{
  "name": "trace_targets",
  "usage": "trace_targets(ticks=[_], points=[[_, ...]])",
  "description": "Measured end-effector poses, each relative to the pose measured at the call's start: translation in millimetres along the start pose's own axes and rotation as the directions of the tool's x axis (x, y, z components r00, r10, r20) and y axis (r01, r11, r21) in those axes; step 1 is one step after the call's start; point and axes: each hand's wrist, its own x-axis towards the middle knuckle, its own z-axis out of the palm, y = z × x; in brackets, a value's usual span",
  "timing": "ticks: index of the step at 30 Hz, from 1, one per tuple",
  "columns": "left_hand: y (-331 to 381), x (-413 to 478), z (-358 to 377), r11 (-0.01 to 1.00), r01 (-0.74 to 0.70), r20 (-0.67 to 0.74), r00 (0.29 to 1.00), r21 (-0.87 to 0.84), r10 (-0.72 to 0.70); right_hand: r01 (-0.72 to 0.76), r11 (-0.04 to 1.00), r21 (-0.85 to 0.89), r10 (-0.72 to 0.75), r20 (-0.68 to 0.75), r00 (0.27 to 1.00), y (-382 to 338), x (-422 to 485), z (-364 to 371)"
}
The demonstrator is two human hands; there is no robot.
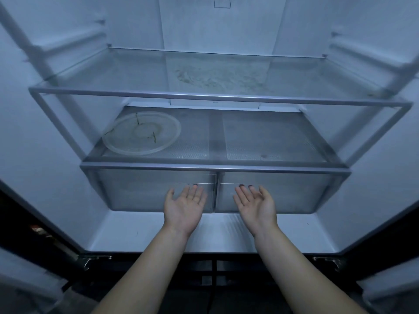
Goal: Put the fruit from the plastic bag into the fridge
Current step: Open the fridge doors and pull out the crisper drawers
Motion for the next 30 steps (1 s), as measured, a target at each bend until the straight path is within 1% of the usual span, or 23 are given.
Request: trace_targets(ticks=[4, 16, 30], points=[[4, 4, 1, 0.999, -0.001, 0.014, 1.000, -0.034, 0.002, 0.012, 1.000, 0.022, -0.012, 0.008, 1.000, -1, 2, 1], [5, -2, 5, 1.000, -0.021, -0.019, 1.000, -0.012, 0.021, -0.020, 0.999, 0.049, 0.018, 0.027, 0.999, -3, -2, -7], [-5, -49, -24, 1.000, -0.026, 0.009, 1.000, 0.009, 0.026, -0.030, 0.998, 0.050, 0.027, 0.067, 0.997, 1, -45, -31]])
